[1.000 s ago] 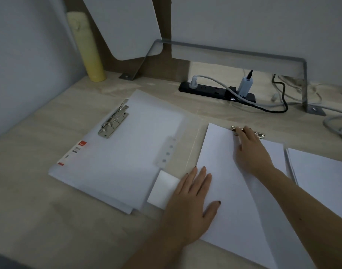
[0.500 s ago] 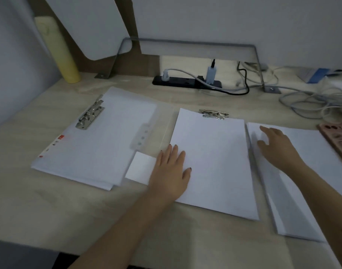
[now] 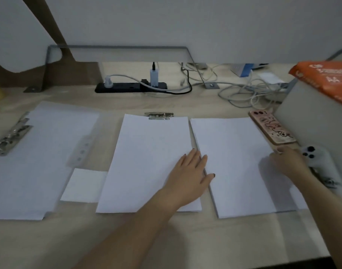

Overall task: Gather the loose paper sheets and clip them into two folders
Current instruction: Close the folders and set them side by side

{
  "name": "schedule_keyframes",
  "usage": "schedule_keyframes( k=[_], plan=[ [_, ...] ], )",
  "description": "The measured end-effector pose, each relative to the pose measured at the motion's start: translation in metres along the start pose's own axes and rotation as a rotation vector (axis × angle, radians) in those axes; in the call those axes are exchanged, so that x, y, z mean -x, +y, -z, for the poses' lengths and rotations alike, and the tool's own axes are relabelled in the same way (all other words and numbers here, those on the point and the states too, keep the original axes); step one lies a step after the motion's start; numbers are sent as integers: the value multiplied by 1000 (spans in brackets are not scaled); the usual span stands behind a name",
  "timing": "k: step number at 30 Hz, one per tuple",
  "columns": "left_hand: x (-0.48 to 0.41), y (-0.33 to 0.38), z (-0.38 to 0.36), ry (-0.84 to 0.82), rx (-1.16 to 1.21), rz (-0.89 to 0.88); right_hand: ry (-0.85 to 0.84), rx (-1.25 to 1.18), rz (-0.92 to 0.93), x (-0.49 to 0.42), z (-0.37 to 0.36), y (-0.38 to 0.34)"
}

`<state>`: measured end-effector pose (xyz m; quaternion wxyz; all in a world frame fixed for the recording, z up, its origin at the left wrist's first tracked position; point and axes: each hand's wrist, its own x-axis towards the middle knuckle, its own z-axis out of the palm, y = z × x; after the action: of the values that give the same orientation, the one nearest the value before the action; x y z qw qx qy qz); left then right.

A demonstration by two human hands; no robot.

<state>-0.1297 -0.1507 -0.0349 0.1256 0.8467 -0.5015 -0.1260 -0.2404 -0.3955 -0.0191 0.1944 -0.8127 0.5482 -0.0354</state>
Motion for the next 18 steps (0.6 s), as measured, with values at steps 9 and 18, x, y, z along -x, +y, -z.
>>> schedule_keyframes(
  k=[9, 18],
  plan=[
    [-2, 4, -15, 53, -37, -4, -126, 252, 157, 28, 29, -22],
    [-4, 3, -16, 63, 136, 37, -89, -646, 97, 34, 41, -19]
  ],
)
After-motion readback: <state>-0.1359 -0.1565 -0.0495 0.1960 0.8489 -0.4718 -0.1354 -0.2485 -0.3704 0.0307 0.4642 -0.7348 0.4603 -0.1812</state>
